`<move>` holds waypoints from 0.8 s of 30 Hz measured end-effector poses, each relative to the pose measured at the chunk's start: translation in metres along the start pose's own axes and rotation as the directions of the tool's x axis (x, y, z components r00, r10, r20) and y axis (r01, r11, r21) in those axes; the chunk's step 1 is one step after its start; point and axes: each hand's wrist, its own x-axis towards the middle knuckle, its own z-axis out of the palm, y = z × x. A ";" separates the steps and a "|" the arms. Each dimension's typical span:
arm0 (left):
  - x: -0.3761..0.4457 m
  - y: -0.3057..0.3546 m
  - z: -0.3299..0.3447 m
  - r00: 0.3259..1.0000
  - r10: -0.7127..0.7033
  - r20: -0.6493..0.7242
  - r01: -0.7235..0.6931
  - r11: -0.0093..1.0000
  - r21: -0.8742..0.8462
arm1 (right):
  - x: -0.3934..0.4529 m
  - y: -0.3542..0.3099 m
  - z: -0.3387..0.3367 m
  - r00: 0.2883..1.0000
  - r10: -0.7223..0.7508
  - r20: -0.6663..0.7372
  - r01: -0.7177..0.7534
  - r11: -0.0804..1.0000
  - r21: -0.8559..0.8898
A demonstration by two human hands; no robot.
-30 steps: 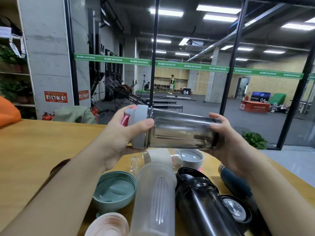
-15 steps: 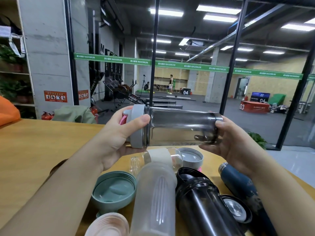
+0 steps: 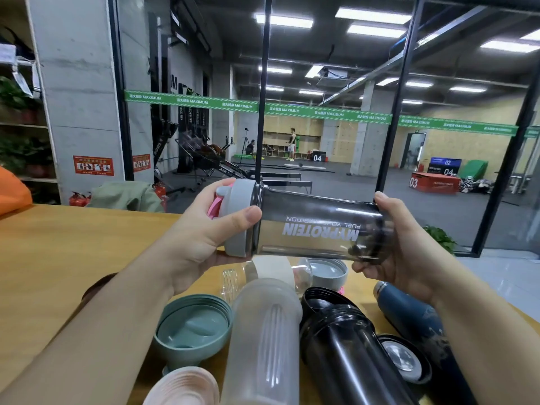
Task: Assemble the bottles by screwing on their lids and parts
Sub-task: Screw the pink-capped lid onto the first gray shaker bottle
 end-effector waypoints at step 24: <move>0.002 -0.003 0.001 0.996 -0.065 -0.067 0.061 0.996 -0.066 | 0.004 0.000 -0.008 0.966 -0.224 0.129 0.225 0.974 0.004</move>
